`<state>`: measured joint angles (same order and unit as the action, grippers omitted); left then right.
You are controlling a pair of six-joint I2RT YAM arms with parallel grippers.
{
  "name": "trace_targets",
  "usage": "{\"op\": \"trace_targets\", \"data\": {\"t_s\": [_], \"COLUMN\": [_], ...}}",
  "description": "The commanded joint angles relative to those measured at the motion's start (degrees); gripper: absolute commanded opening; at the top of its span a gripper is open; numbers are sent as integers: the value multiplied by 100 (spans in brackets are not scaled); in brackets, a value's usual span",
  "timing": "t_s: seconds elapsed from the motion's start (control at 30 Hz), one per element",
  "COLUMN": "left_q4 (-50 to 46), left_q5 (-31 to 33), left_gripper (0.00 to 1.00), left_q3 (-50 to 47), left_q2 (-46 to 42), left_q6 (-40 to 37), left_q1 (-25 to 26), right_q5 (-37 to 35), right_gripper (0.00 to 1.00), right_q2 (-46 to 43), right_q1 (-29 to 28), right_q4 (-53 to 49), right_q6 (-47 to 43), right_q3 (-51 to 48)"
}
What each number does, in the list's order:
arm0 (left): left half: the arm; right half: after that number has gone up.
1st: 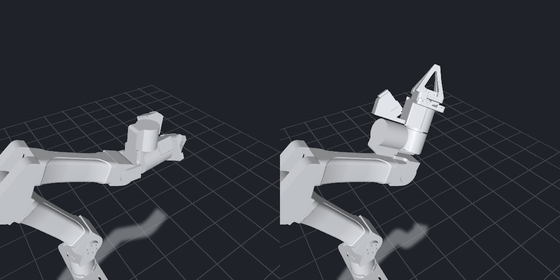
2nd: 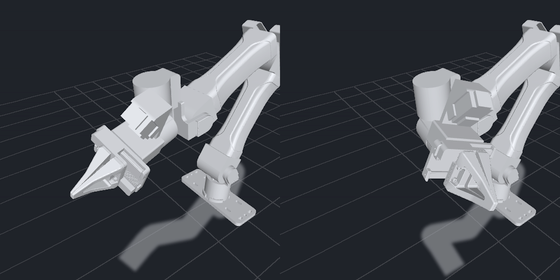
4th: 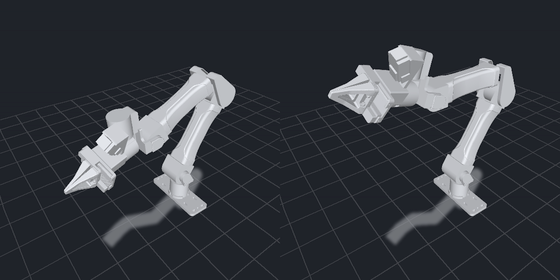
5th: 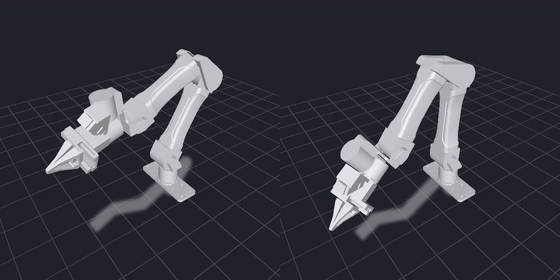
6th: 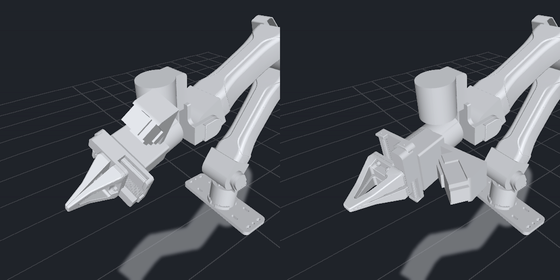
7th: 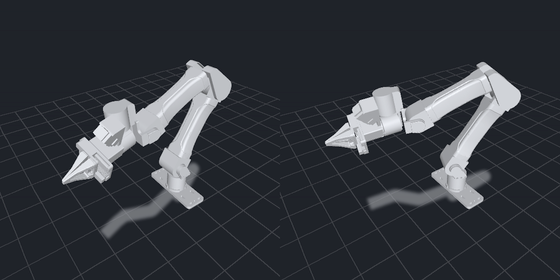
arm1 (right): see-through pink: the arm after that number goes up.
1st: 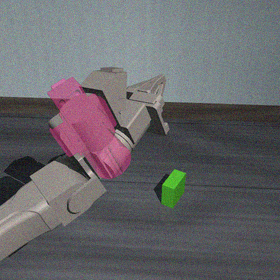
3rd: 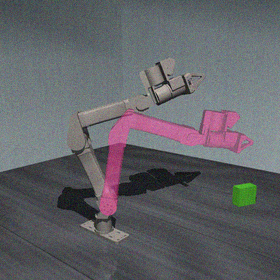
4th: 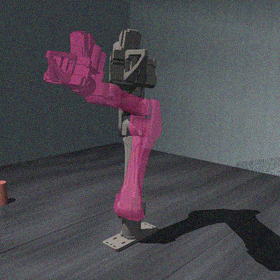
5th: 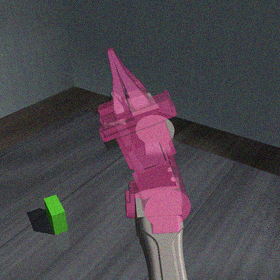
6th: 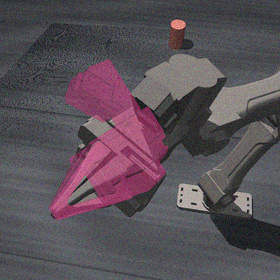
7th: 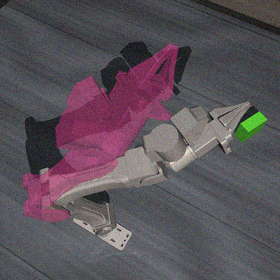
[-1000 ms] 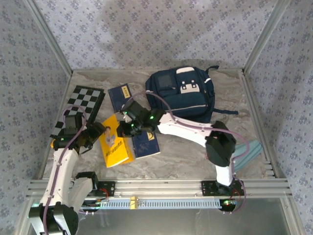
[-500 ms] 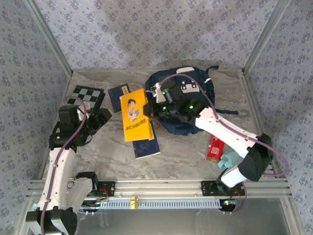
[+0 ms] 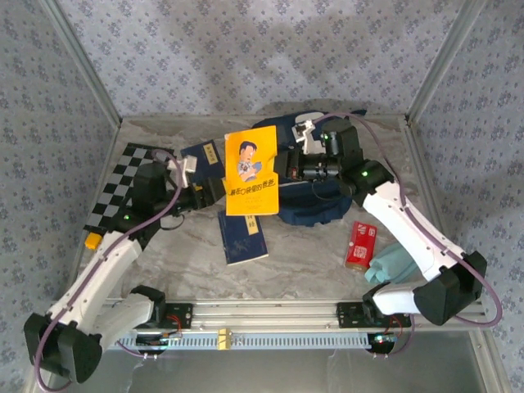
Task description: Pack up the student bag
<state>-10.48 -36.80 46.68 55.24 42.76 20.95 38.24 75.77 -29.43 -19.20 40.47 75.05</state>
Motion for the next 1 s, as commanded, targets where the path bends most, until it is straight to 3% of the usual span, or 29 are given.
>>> {"op": "trace_targets", "data": {"t_s": [0.0,0.3,0.77,0.97], "left_q4": [793,1449,2120,2321], "left_q5": [-153,-205,-139,63], "left_gripper": [79,55,22,6], "left_q3": [34,194,327,421], "left_q2": [222,643,1009,1107], "left_q6": [115,340,621,883], "left_q1": [295,710,979,1008], "right_q5": [628,875,975,986], "right_gripper": [0,0,0,18], "right_q2": [-144,-43,60,88], "right_q1": [159,477,868,990], "right_q4": [614,1142,988,806], "right_q6": [160,425,285,211], "right_q3": [-25,-344,-575,-623]}}
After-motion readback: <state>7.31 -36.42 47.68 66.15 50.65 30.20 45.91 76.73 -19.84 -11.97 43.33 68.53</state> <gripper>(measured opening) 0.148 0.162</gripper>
